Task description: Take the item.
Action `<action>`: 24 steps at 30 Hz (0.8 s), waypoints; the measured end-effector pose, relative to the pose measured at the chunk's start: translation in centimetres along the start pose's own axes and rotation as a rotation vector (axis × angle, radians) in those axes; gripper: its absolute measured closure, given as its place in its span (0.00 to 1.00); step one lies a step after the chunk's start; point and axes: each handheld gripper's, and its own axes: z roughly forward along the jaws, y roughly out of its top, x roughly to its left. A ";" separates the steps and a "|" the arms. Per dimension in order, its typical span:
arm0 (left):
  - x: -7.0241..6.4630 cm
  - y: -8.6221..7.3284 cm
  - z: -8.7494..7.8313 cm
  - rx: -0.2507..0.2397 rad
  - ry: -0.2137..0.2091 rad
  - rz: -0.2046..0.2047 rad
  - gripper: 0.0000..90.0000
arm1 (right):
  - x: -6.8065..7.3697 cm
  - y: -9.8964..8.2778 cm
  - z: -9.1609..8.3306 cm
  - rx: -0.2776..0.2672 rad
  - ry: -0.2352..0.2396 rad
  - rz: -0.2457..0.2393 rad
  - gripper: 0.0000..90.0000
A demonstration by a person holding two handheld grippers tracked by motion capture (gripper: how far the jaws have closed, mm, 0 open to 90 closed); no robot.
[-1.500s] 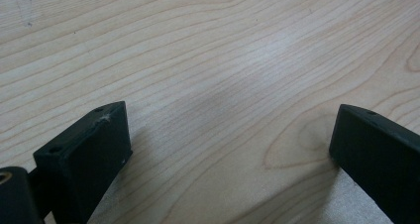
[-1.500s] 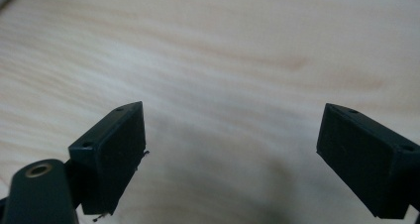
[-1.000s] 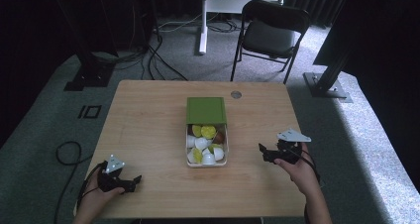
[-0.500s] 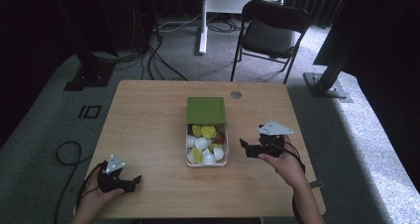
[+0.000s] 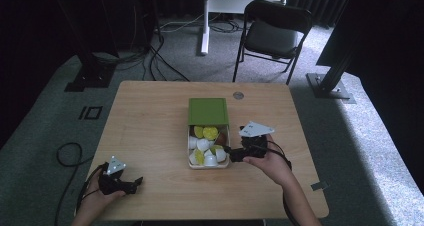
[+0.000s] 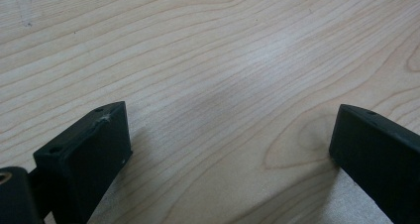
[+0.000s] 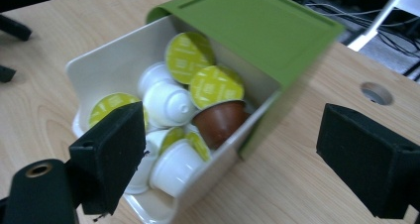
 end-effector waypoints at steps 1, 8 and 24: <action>0.0 0.0 0.0 0.000 0.000 0.000 0.04 | 0.2 0.1 0.2 0.002 0.008 -0.009 0.13; 0.0 0.0 0.0 0.000 0.000 -0.001 0.04 | 2.1 0.3 1.5 0.023 0.073 -0.061 0.16; 0.0 0.0 0.0 0.000 -0.002 -0.002 0.04 | 5.0 0.4 3.5 0.123 0.160 -0.345 0.36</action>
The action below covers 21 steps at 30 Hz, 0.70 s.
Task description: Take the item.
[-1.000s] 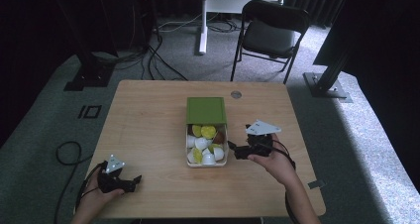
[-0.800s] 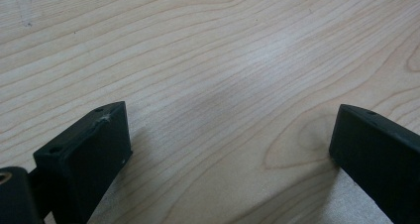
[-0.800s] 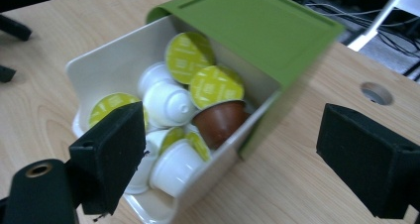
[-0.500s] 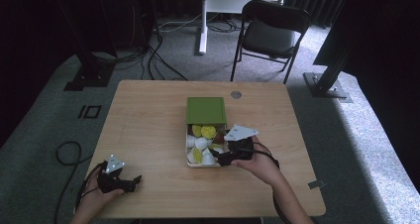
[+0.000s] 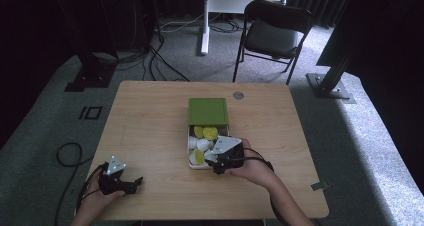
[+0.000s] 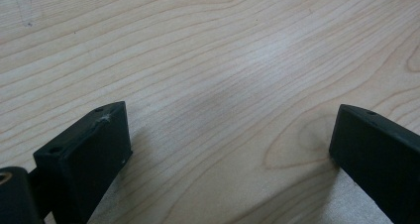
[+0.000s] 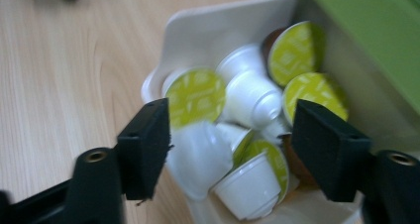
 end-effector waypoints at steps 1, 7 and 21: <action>0.0 0.0 0.0 0.000 0.000 0.000 0.04 | 0.2 -0.1 0.2 0.013 0.013 -0.019 0.36; 0.0 0.0 0.0 0.000 0.000 -0.001 0.04 | 0.8 -0.4 1.4 0.093 0.075 -0.079 0.36; 0.0 0.0 0.0 0.000 0.000 -0.001 0.04 | 0.8 -0.3 2.9 0.224 0.082 -0.154 0.50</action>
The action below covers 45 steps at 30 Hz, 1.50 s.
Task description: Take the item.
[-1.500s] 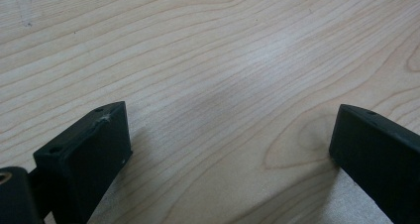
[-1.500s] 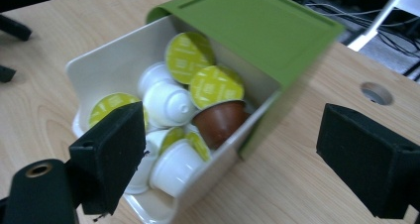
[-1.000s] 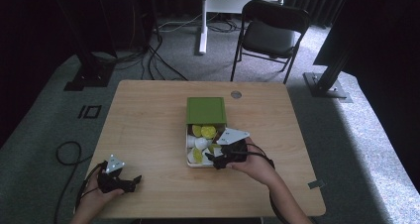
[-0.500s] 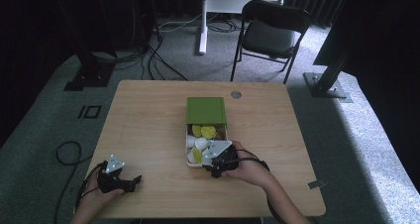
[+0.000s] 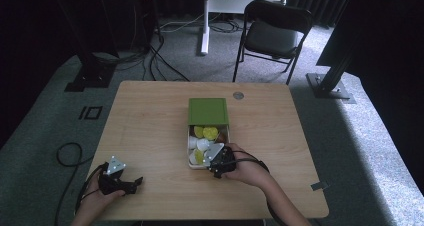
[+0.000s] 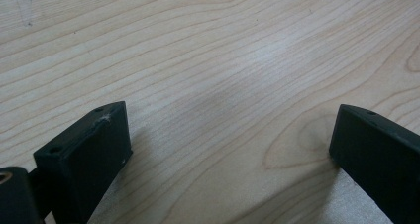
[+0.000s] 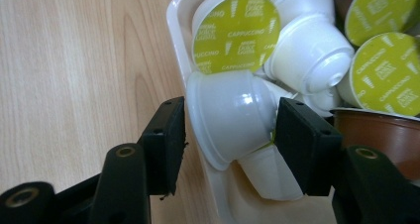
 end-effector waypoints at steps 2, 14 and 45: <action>0.0 0.0 0.0 0.000 0.000 0.000 0.04 | 0.1 0.1 0.2 0.007 -0.003 -0.009 0.50; 0.0 0.0 0.0 0.000 0.000 0.000 0.04 | -0.9 0.7 0.1 0.036 0.046 0.072 0.56; 0.0 0.0 0.0 -0.001 0.000 -0.001 0.04 | -2.5 2.4 -0.8 0.008 0.057 0.193 0.63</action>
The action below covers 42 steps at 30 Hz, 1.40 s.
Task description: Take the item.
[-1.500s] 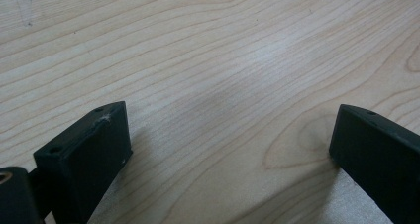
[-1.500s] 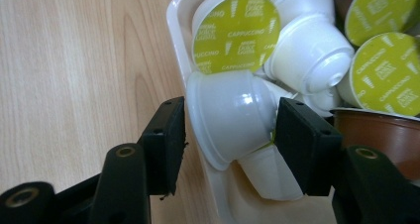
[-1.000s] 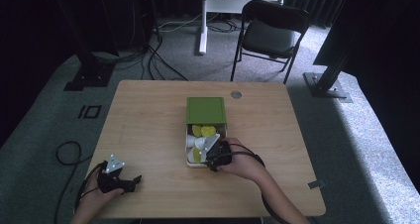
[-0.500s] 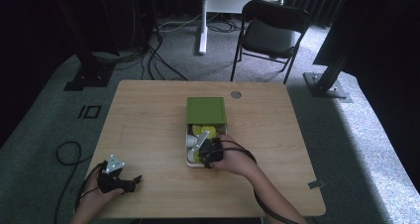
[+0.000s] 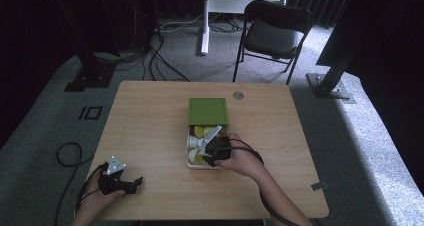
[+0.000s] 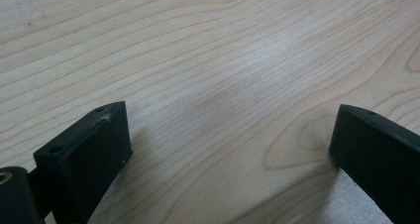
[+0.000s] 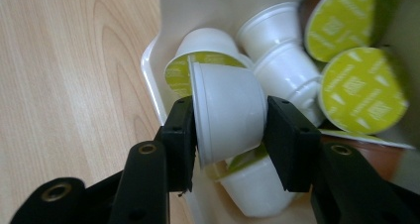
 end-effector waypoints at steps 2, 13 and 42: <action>0.0 0.0 0.0 0.001 0.000 0.001 0.04 | -0.3 -0.1 -0.6 -0.023 -0.002 0.021 0.63; 0.0 0.0 0.0 0.000 0.000 0.001 0.04 | -1.6 -0.5 -4.6 -0.187 -0.035 0.111 0.63; 0.0 0.0 0.0 0.001 0.000 0.001 0.04 | -7.5 -7.3 -7.3 -0.408 -0.382 0.493 0.63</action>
